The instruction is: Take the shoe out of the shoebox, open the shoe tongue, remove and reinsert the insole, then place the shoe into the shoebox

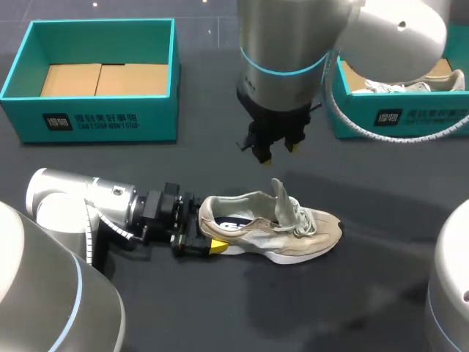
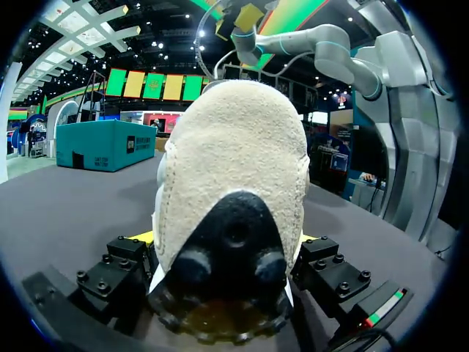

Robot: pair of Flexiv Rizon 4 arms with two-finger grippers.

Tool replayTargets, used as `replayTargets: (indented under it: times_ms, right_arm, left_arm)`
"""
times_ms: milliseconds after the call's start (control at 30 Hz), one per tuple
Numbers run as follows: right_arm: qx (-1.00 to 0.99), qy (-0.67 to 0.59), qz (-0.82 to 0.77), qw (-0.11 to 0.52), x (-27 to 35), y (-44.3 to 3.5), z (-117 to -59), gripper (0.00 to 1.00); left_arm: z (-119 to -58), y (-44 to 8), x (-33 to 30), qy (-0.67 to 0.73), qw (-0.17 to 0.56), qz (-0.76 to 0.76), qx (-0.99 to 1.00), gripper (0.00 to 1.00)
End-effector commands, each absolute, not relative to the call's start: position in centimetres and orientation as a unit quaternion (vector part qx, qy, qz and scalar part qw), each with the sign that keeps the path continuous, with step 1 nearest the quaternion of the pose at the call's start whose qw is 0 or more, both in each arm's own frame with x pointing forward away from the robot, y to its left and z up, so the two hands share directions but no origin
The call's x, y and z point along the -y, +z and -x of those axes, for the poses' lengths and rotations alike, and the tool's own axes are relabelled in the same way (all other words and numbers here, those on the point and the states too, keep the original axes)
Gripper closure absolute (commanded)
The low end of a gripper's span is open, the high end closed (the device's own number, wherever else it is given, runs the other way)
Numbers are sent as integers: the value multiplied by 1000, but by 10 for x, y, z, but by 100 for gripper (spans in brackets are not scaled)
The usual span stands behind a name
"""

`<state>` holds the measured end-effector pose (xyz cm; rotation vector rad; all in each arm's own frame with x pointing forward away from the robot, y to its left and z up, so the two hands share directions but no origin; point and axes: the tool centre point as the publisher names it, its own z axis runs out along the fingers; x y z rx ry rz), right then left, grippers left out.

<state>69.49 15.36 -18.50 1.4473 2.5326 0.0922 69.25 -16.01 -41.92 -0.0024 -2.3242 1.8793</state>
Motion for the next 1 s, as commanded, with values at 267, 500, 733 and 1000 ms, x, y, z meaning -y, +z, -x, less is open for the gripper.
replayTargets:
  times_ms: [267,500,733,1000]
  right_arm:
    - [-902,3,-417,110,-179,-191,-697,56]
    - [-936,3,-335,103,-192,-197,-697,73]
    - [-959,18,-269,82,-204,-201,-696,81]
    - [-975,26,-211,59,-216,-215,-703,100]
  left_arm:
    - [-693,-420,158,626,77,1,776,100]
    - [-693,-420,158,626,77,1,776,100]
    - [-693,-420,158,626,77,1,776,100]
    - [-693,-420,158,626,77,1,776,100]
